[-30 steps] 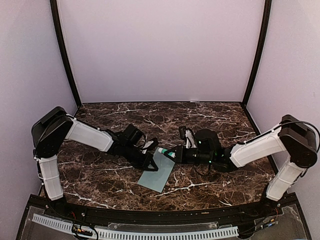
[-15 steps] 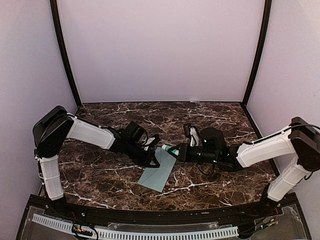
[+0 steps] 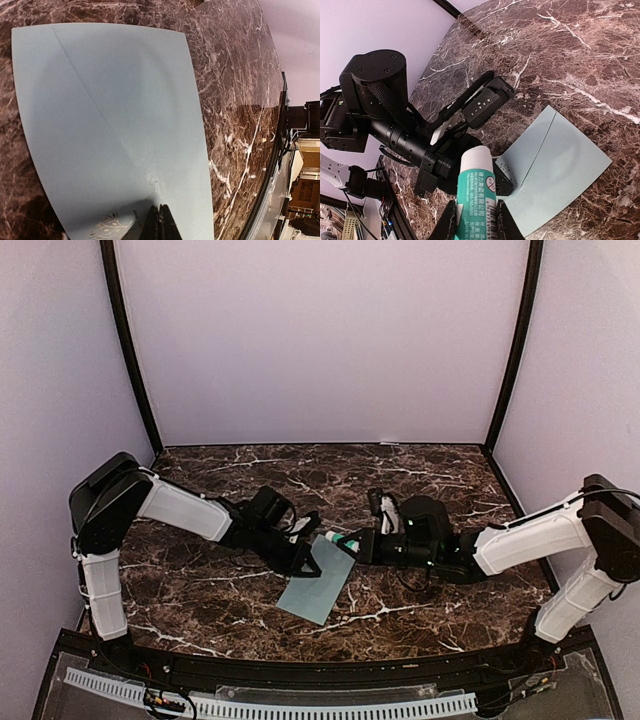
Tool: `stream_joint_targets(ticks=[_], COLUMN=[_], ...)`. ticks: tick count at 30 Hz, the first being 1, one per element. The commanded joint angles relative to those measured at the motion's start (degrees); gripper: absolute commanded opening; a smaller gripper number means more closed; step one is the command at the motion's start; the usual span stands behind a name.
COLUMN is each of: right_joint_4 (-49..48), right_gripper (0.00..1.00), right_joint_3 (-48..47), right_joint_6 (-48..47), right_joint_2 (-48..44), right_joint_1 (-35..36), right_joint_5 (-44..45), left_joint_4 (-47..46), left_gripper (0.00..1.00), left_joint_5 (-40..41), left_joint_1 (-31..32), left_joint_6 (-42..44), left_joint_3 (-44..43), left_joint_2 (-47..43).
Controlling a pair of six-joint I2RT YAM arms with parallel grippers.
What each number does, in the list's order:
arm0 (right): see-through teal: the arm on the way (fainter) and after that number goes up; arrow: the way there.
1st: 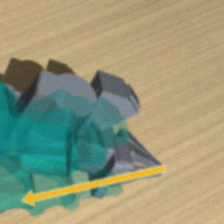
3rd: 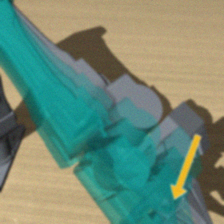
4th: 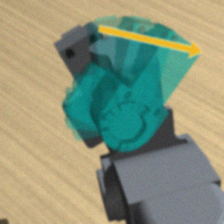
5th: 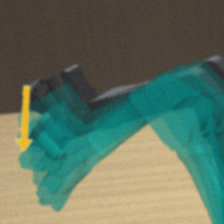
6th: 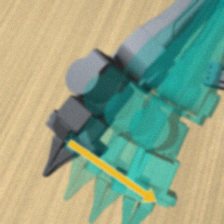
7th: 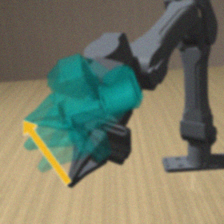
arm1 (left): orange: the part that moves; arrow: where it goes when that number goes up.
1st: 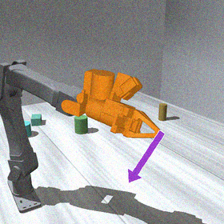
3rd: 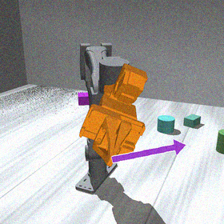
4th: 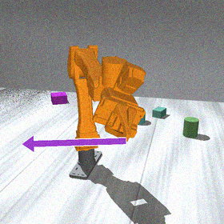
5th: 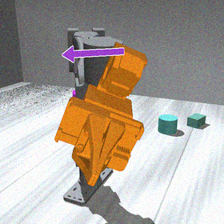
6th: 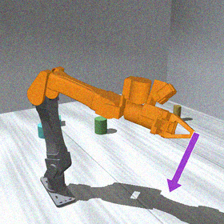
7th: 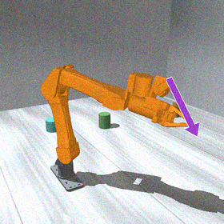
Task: Place the letter into the envelope and seal it
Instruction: Seal the envelope flap on the envelope.
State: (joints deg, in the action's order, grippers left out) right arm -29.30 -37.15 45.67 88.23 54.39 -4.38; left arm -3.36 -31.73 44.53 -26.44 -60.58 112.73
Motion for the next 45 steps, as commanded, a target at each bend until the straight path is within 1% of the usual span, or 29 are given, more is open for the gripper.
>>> stream_joint_targets(ticks=[1, 4, 8, 14, 19, 26, 31, 34, 39, 45], right_joint_4=[-0.3, 0.4, 0.7, 0.3, 0.1, 0.9, 1.5, 1.3, 1.3, 0.7], right_gripper=[0.09, 0.09, 0.10, 0.09, 0.09, 0.09, 0.10, 0.09, 0.10, 0.10], right_joint_3=[0.5, 0.6, 0.8, 1.3, 1.1, 1.2, 1.2, 1.2, 1.4, 1.4], right_joint_6=[-0.9, -1.2, -1.2, -1.0, -0.9, -1.0, -1.1, -1.1, -1.1, -1.0], right_joint_2=[-2.8, -3.4, -3.7, -3.6, -3.5, -4.5, -4.9, -4.7, -4.5, -4.1], right_joint_1=[-0.2, -0.2, -0.3, -0.4, -0.4, -0.3, -0.3, -0.4, -0.4, -0.4], right_joint_5=[1.5, 2.0, 2.2, 2.1, 2.0, 2.9, 3.2, 3.1, 2.9, 2.7], left_joint_4=[3.0, 3.0, 2.8, 0.5, 0.2, 1.4, 1.3, 0.2, -1.4, -0.2], left_gripper=[0.00, 0.00, 0.00, 0.00, 0.00, 0.00, 0.00, 0.00, 0.00, 0.00], left_joint_5=[2.2, 2.1, 3.3, 3.2, 2.8, 3.5, 4.3, 5.5, 4.9, 5.4], left_joint_1=[0.2, 0.2, 0.1, 0.0, -0.1, 0.0, 0.0, -0.1, -0.1, -0.1], left_joint_6=[-0.4, -0.4, 0.2, -1.0, -1.3, -1.1, -0.7, -0.4, -1.4, -0.6], left_joint_3=[-1.9, -3.8, -4.0, -0.7, -0.3, -3.2, -5.0, -4.8, -3.0, -1.9], left_joint_2=[0.5, 0.6, 1.6, 3.3, 4.1, 1.9, 1.9, 3.0, 4.6, 4.8])
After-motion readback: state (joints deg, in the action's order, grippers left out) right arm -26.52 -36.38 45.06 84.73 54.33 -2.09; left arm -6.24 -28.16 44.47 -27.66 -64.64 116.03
